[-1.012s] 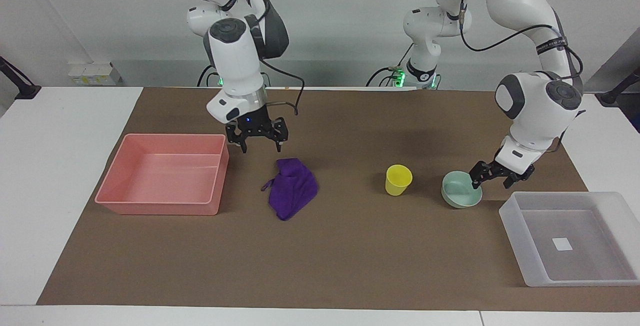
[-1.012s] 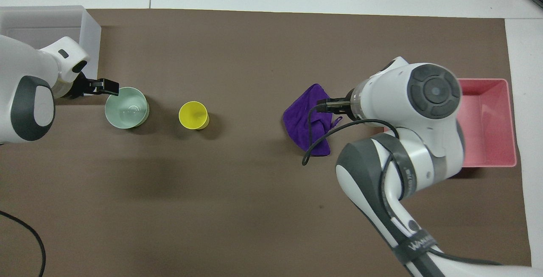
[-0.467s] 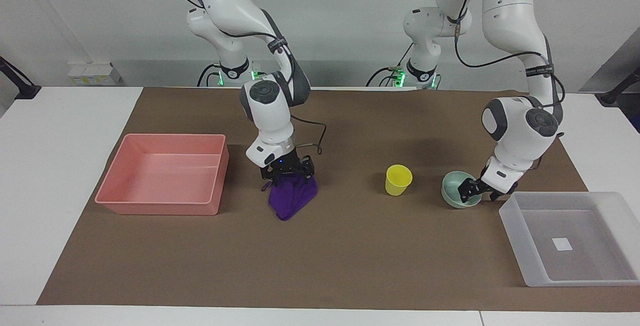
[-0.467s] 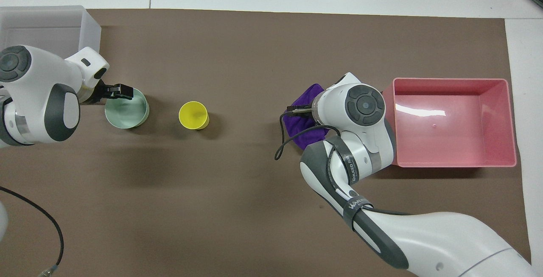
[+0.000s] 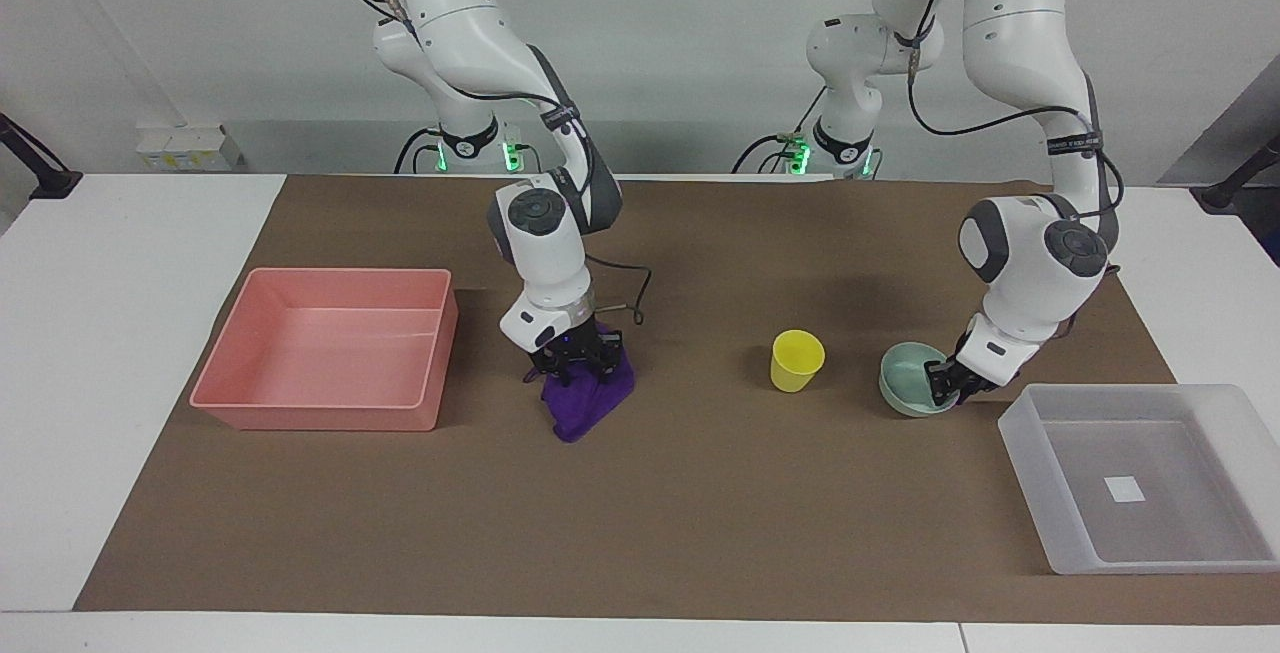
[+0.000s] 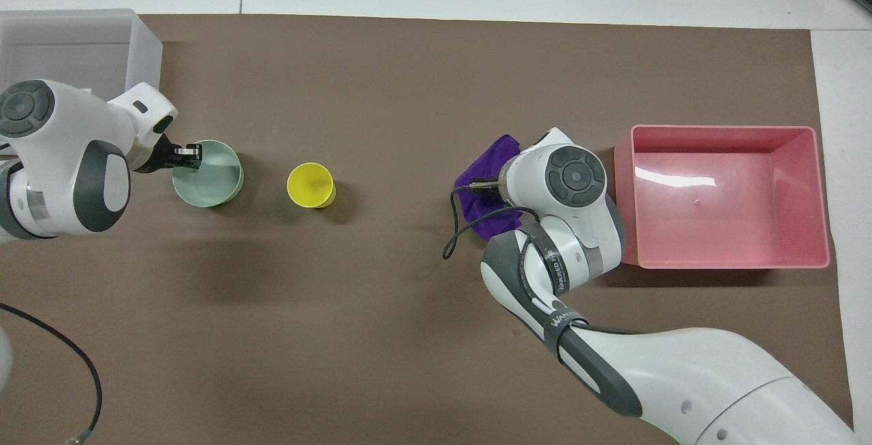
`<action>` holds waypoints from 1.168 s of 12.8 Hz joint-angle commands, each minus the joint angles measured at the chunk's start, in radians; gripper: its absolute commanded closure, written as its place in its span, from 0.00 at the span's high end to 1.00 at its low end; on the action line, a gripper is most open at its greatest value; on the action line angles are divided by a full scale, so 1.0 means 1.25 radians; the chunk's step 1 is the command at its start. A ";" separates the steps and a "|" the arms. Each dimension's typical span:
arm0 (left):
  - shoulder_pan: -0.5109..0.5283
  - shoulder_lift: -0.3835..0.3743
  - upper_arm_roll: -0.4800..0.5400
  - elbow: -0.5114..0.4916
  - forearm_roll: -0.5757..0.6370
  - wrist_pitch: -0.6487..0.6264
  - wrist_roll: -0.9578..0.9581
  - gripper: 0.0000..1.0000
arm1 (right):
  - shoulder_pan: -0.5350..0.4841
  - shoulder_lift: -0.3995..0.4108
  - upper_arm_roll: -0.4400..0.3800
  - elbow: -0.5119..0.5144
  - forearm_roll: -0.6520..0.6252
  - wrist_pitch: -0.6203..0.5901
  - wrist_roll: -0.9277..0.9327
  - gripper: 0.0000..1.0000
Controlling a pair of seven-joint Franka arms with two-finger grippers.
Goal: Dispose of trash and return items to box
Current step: 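Grasp the green bowl with the left gripper while the right gripper grasps the cloth, then carry the green bowl into the clear bin with the left gripper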
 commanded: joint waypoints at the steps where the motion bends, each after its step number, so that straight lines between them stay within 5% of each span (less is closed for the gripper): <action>1: 0.003 -0.071 -0.002 -0.016 0.002 -0.057 -0.001 0.00 | -0.002 -0.022 0.003 -0.018 -0.017 -0.026 0.052 0.00; 3: 0.006 -0.106 -0.002 0.016 0.001 -0.099 -0.002 0.00 | -0.005 -0.053 0.002 -0.017 -0.017 -0.059 0.055 0.00; 7: 0.059 -0.044 0.002 0.204 -0.001 -0.168 -0.004 0.00 | 0.000 -0.112 0.002 0.000 -0.017 -0.110 0.126 0.00; 13: 0.174 0.178 0.001 0.500 -0.002 -0.185 -0.007 0.00 | -0.016 -0.228 -0.002 0.055 -0.052 -0.269 0.123 0.00; 15: 0.189 0.222 0.002 0.526 0.001 -0.146 -0.011 0.00 | -0.040 -0.265 -0.003 0.075 -0.061 -0.323 0.110 0.00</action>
